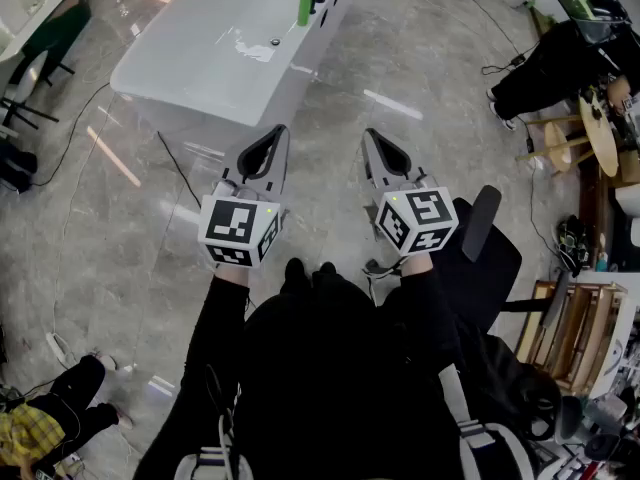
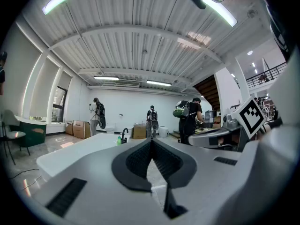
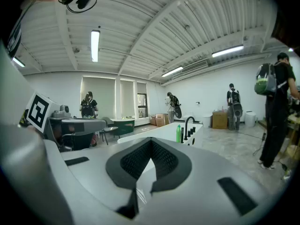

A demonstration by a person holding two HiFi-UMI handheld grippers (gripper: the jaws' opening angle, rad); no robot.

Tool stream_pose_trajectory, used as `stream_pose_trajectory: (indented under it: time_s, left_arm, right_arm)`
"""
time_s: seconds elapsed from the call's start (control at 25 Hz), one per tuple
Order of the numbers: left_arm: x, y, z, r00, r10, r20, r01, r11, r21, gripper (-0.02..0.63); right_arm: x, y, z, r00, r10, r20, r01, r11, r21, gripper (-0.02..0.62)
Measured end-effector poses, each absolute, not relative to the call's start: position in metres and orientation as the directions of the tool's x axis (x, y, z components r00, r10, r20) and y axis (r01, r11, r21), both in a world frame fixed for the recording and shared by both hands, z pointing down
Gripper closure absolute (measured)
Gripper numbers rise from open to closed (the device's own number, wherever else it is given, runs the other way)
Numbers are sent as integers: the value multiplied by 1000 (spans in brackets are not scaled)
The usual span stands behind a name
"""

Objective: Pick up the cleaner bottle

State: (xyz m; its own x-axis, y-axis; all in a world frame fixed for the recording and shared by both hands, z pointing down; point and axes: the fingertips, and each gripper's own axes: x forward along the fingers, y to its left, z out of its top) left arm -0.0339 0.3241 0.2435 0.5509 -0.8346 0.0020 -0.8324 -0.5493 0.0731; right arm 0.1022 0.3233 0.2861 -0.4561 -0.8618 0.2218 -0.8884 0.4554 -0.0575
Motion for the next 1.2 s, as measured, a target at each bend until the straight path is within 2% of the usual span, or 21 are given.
stream_pose_trajectory:
  time_s: [0.64, 1.2]
  left_arm:
    - [-40, 272, 249, 549, -836, 14, -834, -547, 69, 598]
    - [2, 160, 260, 547, -837, 16, -834, -543, 94, 597]
  right_arm:
    - [93, 278, 304, -476, -841, 256, -879, 466, -101, 594]
    - [138, 164, 315, -454, -847, 275, -891, 438, -120, 594]
